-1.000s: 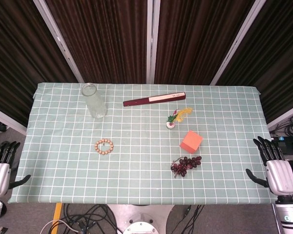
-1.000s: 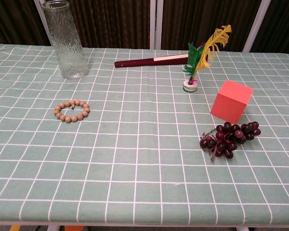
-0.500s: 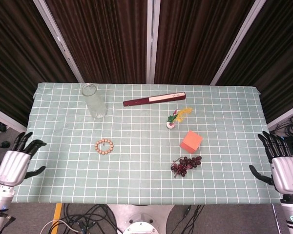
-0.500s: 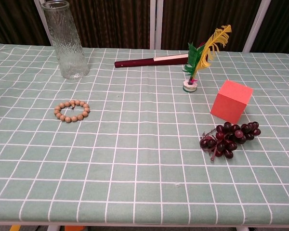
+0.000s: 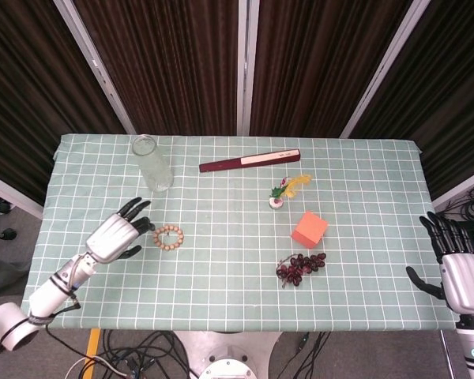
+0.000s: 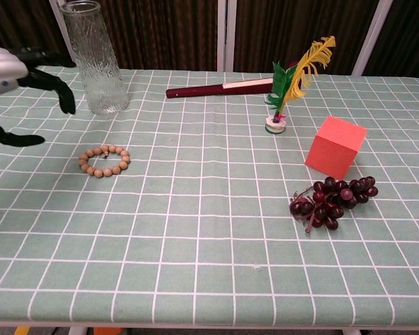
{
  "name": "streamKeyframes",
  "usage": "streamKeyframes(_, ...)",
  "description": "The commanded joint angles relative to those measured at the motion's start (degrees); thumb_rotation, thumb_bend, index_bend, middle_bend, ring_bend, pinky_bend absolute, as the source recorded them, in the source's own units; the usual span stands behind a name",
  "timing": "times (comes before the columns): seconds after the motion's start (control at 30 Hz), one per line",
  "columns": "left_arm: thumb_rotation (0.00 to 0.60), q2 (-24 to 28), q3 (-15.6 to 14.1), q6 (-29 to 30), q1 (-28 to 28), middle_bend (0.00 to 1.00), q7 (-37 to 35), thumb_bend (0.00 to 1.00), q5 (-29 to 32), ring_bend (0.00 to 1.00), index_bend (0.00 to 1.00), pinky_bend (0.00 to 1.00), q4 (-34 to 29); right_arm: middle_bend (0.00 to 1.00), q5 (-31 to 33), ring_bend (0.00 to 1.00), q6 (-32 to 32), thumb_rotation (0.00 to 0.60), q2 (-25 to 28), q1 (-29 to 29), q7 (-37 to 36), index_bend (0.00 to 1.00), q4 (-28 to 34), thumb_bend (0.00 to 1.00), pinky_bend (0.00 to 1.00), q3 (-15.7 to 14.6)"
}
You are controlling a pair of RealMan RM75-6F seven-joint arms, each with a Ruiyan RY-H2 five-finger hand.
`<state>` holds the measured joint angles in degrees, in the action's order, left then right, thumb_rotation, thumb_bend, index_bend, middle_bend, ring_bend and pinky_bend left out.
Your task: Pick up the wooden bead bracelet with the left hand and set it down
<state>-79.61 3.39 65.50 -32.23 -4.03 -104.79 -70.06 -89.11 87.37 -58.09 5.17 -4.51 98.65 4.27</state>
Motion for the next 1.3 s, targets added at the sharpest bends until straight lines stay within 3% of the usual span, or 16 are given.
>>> streamKeyframes(0.03, 0.6, -4.0, -0.7, -3.6, -2.8, 0.37, 1.7, 0.27, 0.8, 0.04, 0.37, 0.08, 2.5, 0.03, 0.3, 0.0, 0.0, 0.6, -0.1, -0.1, -0.1, 0.0, -0.2, 0.16, 0.0, -0.1)
streamKeyframes(0.37, 0.6, -10.8, -1.5, -6.2, -4.8, 0.4, 7.2, 0.25, 4.2, 0.06, 0.39, 0.07, 8.4, 0.03, 1.2, 0.0, -0.2, 0.6, -0.6, -0.5, -0.5, 0.0, -1.0, 0.16, 0.0, 0.0)
streamKeyframes(0.93, 0.6, -14.6, -3.4, -4.6, -4.2, 0.47, 7.7, 0.16, 8.0, 0.12, 0.46, 0.09, 13.4, 0.03, 1.0, 0.0, 0.5, 0.6, -1.6, -0.8, -1.0, 0.0, -1.9, 0.16, 0.0, 0.3)
streamKeyframes(1.3, 0.6, -15.6, -4.9, -5.4, -5.0, 0.49, 5.5, 0.28, 8.8, 0.15, 0.48, 0.1, 15.0, 0.02, 1.4, 0.0, 0.5, 0.6, -1.8, -1.0, -0.9, 0.0, -2.0, 0.16, 0.0, 0.4)
